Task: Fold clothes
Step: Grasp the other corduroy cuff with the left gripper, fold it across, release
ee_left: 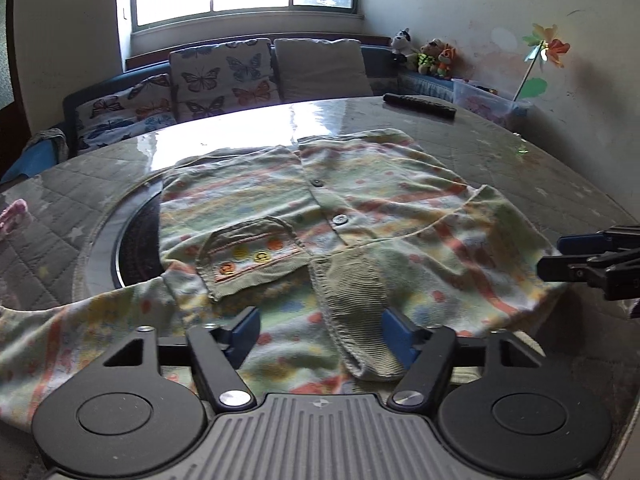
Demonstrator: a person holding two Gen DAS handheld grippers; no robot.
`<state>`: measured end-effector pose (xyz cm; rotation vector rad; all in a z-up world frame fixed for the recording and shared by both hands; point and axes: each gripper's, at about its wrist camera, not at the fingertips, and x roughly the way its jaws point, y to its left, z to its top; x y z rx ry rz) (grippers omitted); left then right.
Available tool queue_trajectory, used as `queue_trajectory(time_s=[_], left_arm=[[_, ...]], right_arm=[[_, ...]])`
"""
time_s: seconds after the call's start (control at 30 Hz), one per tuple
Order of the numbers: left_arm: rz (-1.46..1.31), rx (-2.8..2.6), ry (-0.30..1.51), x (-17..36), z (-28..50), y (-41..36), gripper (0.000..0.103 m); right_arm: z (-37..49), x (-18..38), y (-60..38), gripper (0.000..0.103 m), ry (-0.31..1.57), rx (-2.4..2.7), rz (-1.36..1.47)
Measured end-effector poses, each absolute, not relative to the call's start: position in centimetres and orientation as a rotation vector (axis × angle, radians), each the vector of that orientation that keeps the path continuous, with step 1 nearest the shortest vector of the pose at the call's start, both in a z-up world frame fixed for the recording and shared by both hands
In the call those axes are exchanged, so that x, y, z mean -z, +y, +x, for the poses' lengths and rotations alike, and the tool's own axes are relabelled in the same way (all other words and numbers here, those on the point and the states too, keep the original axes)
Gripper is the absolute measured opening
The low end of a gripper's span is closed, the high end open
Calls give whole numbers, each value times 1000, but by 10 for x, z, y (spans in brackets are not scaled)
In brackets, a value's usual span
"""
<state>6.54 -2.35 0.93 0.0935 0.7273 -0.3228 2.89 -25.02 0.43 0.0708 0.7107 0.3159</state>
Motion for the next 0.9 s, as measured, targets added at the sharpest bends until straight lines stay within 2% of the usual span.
queue_trajectory(time_s=[0.07, 0.1, 0.23, 0.27, 0.3, 0.63, 0.9], left_arm=[[87, 349, 731, -9, 65, -25, 53], [84, 362, 733, -9, 65, -26, 45], [74, 398, 727, -10, 64, -28, 25], [72, 403, 721, -12, 63, -28, 15], [70, 407, 713, -14, 62, -29, 10], [35, 436, 556, -69, 46, -27, 8], [2, 347, 682, -43, 62, -8, 9]], right_arm=[[28, -3, -249, 73, 710, -318, 67], [28, -3, -248, 73, 709, -318, 66], [26, -4, -248, 74, 703, -315, 62], [26, -4, -249, 74, 703, -314, 64], [26, -4, -250, 74, 703, -313, 66], [22, -7, -254, 74, 690, -306, 73], [28, -10, -255, 74, 669, -302, 68]])
